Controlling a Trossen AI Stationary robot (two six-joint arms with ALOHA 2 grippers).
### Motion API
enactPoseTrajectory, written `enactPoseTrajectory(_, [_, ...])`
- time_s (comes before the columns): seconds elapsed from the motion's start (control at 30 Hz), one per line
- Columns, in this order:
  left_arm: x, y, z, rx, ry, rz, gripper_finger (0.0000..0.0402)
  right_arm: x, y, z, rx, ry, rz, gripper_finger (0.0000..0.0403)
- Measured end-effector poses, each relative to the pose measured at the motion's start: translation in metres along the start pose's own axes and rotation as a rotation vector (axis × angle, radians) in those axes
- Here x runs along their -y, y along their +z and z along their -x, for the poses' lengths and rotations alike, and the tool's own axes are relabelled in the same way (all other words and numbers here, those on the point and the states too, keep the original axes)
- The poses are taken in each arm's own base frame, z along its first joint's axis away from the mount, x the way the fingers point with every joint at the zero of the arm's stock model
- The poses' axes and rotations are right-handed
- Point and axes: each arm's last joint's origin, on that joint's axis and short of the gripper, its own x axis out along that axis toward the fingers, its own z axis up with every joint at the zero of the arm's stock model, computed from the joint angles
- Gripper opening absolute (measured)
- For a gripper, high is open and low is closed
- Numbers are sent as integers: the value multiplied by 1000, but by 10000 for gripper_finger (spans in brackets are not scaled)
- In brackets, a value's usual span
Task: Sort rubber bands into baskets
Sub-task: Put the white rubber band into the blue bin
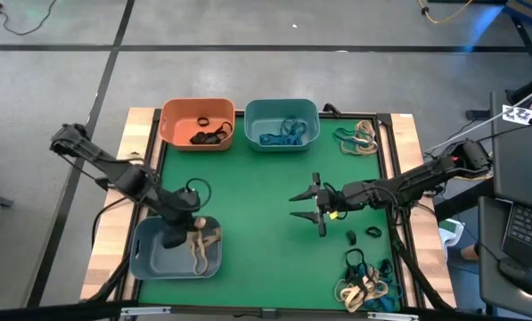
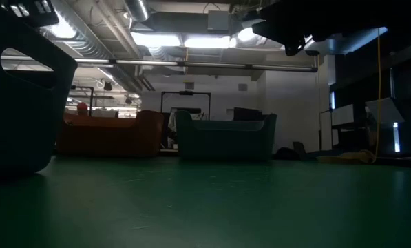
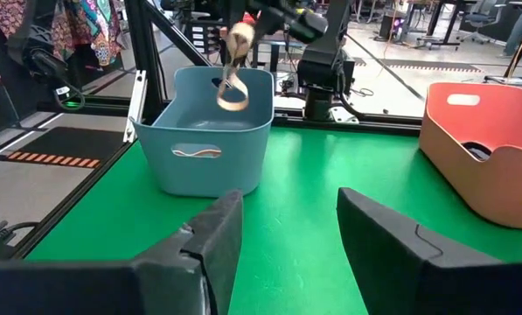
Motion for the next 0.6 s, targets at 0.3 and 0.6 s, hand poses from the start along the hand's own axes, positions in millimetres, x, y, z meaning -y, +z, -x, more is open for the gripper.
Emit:
enactPoseTrajectory(0.3, [-9,-18,-36,-217,110,163,72,0,-3,0,-32,-1,6,189])
enactPoseTrajectory(0.6, [-18,-11,-31,-311,23,343,154,0,-5,0,-47,-1,9,189])
